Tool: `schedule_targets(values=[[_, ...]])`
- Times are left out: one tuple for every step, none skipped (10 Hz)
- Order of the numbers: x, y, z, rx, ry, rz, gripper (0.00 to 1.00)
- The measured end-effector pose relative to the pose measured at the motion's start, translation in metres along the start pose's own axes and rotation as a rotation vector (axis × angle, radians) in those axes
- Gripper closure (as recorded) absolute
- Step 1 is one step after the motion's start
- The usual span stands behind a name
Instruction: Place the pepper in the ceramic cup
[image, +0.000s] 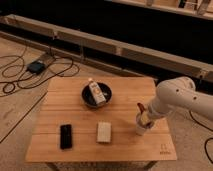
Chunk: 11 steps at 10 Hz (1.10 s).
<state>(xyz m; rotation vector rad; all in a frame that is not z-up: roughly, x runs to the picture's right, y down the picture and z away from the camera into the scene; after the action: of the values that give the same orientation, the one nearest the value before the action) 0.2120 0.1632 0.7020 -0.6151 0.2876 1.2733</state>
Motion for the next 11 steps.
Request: schedule_targets(values=[[-0.0004,0.0000,0.0018,0.001,0.003,-0.001,0.33],[-0.0006,-0.0005,0.0029,0.004,0.005,-0.004,0.25],[-0.0011,-0.0008,0.0037,0.006,0.006,-0.007,0.20],[-0.0017,-0.0002,0.0042,0.006,0.006,-0.008,0.20],[-0.0019,0.0002,0.0050,0.005,0.007,-0.010,0.20],[-0.0020,0.0002,0.0050,0.004,0.007,-0.010,0.20],[-0.0022,0.0009,0.0053,0.003,0.007,-0.010,0.20],[-0.0023,0.0017,0.0056,0.000,0.006,-0.013,0.20],[-0.0024,0.0023,0.0056,-0.001,0.006,-0.015,0.20],[-0.0026,0.0023,0.0055,-0.002,0.004,-0.016,0.20],[-0.0030,0.0021,0.0051,-0.003,0.002,-0.015,0.20]])
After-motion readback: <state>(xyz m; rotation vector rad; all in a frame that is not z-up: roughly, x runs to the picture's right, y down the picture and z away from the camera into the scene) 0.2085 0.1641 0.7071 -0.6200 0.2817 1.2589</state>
